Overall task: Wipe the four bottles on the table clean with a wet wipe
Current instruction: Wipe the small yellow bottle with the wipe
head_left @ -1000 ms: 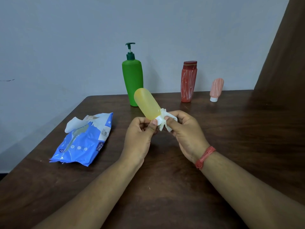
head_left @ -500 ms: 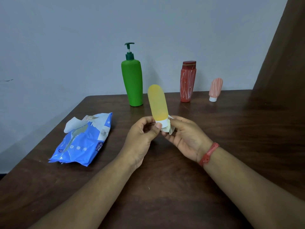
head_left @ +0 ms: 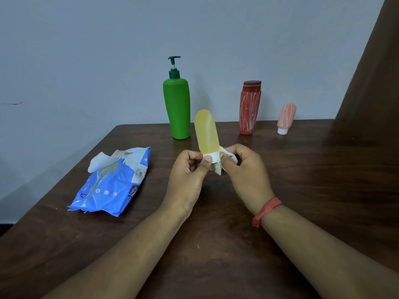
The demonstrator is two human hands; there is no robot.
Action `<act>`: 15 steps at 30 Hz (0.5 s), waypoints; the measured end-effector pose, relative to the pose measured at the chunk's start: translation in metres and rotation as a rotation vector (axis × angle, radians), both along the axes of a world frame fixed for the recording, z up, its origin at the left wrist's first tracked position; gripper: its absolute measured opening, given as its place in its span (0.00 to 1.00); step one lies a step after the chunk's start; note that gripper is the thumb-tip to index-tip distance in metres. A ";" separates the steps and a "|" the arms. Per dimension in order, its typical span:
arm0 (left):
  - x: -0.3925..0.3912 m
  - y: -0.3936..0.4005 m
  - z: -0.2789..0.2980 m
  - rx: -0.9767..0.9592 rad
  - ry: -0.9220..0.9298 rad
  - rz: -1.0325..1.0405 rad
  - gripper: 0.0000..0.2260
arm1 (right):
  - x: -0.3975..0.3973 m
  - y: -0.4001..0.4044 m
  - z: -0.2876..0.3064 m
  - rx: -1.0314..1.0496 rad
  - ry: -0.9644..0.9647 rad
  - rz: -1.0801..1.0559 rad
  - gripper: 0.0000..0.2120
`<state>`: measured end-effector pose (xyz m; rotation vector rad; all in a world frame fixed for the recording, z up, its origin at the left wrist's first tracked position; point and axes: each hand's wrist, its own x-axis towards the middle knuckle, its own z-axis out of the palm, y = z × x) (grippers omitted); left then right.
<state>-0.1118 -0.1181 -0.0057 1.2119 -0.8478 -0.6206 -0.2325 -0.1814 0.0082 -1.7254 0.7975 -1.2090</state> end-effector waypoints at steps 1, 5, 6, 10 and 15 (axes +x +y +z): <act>-0.001 0.000 0.000 0.003 0.014 0.004 0.05 | -0.001 -0.001 0.001 -0.112 0.066 -0.042 0.04; 0.004 0.000 0.001 0.006 0.038 0.055 0.07 | -0.002 0.005 0.003 -0.447 0.170 -0.002 0.05; 0.005 0.000 0.002 0.024 0.029 0.071 0.08 | -0.001 0.008 0.003 -0.461 0.169 0.025 0.05; 0.011 -0.002 0.000 0.034 0.039 0.107 0.07 | -0.003 -0.006 0.005 -0.139 -0.039 -0.018 0.05; 0.015 0.001 0.003 0.092 -0.060 0.153 0.14 | -0.022 -0.035 0.005 0.174 -0.288 -0.157 0.07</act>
